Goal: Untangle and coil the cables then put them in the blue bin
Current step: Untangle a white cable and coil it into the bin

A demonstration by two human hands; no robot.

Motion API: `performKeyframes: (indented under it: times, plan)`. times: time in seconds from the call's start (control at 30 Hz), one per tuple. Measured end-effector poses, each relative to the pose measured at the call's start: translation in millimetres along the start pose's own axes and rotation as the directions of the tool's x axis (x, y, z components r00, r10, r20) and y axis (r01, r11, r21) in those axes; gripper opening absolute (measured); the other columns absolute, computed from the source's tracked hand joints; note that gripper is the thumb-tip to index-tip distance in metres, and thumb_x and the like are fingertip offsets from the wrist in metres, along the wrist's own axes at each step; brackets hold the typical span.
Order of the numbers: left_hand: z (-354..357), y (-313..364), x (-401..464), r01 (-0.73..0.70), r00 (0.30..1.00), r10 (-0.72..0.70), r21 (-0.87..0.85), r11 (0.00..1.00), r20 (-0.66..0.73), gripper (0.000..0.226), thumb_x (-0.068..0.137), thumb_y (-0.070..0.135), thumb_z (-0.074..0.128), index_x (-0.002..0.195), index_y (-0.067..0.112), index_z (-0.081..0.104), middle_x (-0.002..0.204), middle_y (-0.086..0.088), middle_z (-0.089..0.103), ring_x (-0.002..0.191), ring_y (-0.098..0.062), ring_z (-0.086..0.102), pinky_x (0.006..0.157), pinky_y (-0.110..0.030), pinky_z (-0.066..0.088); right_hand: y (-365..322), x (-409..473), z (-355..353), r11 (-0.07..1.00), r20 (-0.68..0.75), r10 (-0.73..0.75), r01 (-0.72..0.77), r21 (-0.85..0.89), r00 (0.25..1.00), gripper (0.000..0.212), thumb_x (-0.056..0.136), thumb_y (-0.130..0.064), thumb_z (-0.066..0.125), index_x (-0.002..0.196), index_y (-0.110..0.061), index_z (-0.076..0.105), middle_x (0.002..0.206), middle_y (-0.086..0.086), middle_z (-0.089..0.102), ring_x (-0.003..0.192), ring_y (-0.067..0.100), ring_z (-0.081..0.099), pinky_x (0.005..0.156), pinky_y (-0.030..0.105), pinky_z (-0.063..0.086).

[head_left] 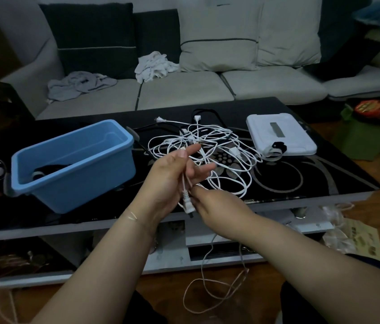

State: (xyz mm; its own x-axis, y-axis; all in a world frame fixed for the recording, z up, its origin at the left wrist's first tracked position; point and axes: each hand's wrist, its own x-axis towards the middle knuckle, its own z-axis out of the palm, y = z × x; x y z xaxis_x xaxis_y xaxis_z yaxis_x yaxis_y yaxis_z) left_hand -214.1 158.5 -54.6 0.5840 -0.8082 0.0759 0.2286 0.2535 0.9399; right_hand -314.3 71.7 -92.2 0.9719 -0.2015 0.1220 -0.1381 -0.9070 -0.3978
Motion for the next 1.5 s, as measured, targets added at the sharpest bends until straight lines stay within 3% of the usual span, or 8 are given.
performKeyframes:
  times: [0.07, 0.23, 0.47, 0.67, 0.83, 0.93, 1.2, 1.5]
  plan:
    - [2, -4, 0, -0.030, 0.999, 0.034, 0.121, 0.992, -0.034, 0.040, 0.106, 0.016, 0.032, 0.082, -0.006, 0.054, 0.096, -0.009, 0.065, 0.089, -0.023, 0.073, 0.080, -0.032, 0.059, 0, 0, -1, 1.000, -0.003, 0.010, -0.010, -0.025, 1.000, 0.025, 0.102, -0.035, 0.036, 0.115, -0.018, 0.049, 0.081, 0.006, 0.056, 0.070, 0.028, 0.048, 0.055, 0.034, 0.026]
    - [1, -9, 2, -0.115, 0.986, 0.156, 0.425, 0.898, -0.063, 0.029, 0.106, 0.016, 0.031, 0.121, 0.010, 0.055, 0.072, 0.004, 0.069, 0.074, -0.011, 0.071, 0.070, -0.024, 0.058, 1, -3, -5, 0.999, -0.032, 0.031, -0.032, -0.014, 0.999, 0.030, 0.098, -0.046, 0.040, 0.090, -0.022, 0.056, 0.074, -0.001, 0.058, 0.072, 0.024, 0.054, 0.052, 0.033, 0.029]
    - [-14, -8, 2, -0.182, 0.971, 0.191, 0.964, 0.192, 0.145, 0.032, 0.104, 0.033, 0.035, 0.108, 0.023, 0.065, 0.100, 0.007, 0.073, 0.092, -0.019, 0.066, 0.080, -0.036, 0.049, 13, -5, -37, 0.747, 0.074, 0.083, -0.111, 0.656, 0.994, 0.037, 0.097, -0.034, 0.050, 0.065, -0.018, 0.052, 0.050, -0.004, 0.048, 0.048, 0.011, 0.044, 0.054, 0.026, 0.040]
    - [3, -11, -6, -0.144, 0.971, -0.041, 0.718, 0.680, 0.234, 0.040, 0.101, 0.043, 0.034, 0.072, 0.029, 0.057, 0.047, 0.012, 0.046, 0.047, -0.005, 0.040, 0.050, -0.022, 0.035, 29, -7, -54, 0.494, 0.076, 0.132, -0.132, 0.860, 0.988, 0.036, 0.101, -0.032, 0.042, 0.070, -0.015, 0.047, 0.049, -0.006, 0.038, 0.044, 0.007, 0.029, 0.044, 0.018, 0.027]
    - [14, -12, -9, -0.060, 0.945, -0.160, 0.633, 0.771, 0.284, 0.032, 0.105, 0.023, 0.031, 0.097, 0.009, 0.059, 0.045, 0.006, 0.051, 0.065, -0.022, 0.066, 0.068, -0.030, 0.055, 38, -2, -52, 0.720, -0.127, 0.226, -0.077, 0.690, 0.966, 0.041, 0.095, -0.039, 0.053, 0.068, -0.009, 0.051, 0.055, 0.002, 0.045, 0.050, 0.011, 0.037, 0.053, 0.027, 0.030]
    - [15, -12, -8, -0.015, 0.941, -0.151, 0.485, 0.874, 0.301, 0.031, 0.104, 0.021, 0.032, 0.100, 0.005, 0.059, 0.059, 0.000, 0.061, 0.057, -0.016, 0.064, 0.060, -0.025, 0.054, 42, 2, -52, 0.705, -0.193, 0.254, -0.044, 0.708, 0.948, 0.037, 0.092, -0.041, 0.057, 0.063, -0.017, 0.053, 0.053, -0.003, 0.045, 0.049, 0.009, 0.035, 0.050, 0.025, 0.030]
    - [8, -11, -3, 0.002, 0.965, -0.012, 0.037, 0.999, 0.262, 0.035, 0.093, 0.030, 0.041, 0.106, 0.006, 0.064, 0.092, -0.003, 0.075, 0.033, 0.000, 0.034, 0.037, -0.014, 0.021, 45, 13, -34, 0.727, -0.078, 0.148, -0.055, 0.684, 0.986, 0.027, 0.101, -0.026, 0.044, 0.093, -0.007, 0.061, 0.058, -0.005, 0.048, 0.047, 0.002, 0.038, 0.047, 0.020, 0.031]
    - [4, -4, 0, 0.061, 0.998, -0.063, -0.159, 0.985, -0.011, 0.039, 0.105, 0.025, 0.028, 0.123, 0.001, 0.053, 0.120, -0.010, 0.069, 0.042, -0.007, 0.047, 0.039, -0.015, 0.036, 16, 5, -9, 0.980, 0.067, -0.009, -0.004, 0.198, 0.998, 0.021, 0.099, -0.033, 0.040, 0.116, -0.023, 0.045, 0.097, 0.009, 0.064, 0.085, 0.028, 0.059, 0.072, 0.042, 0.049]
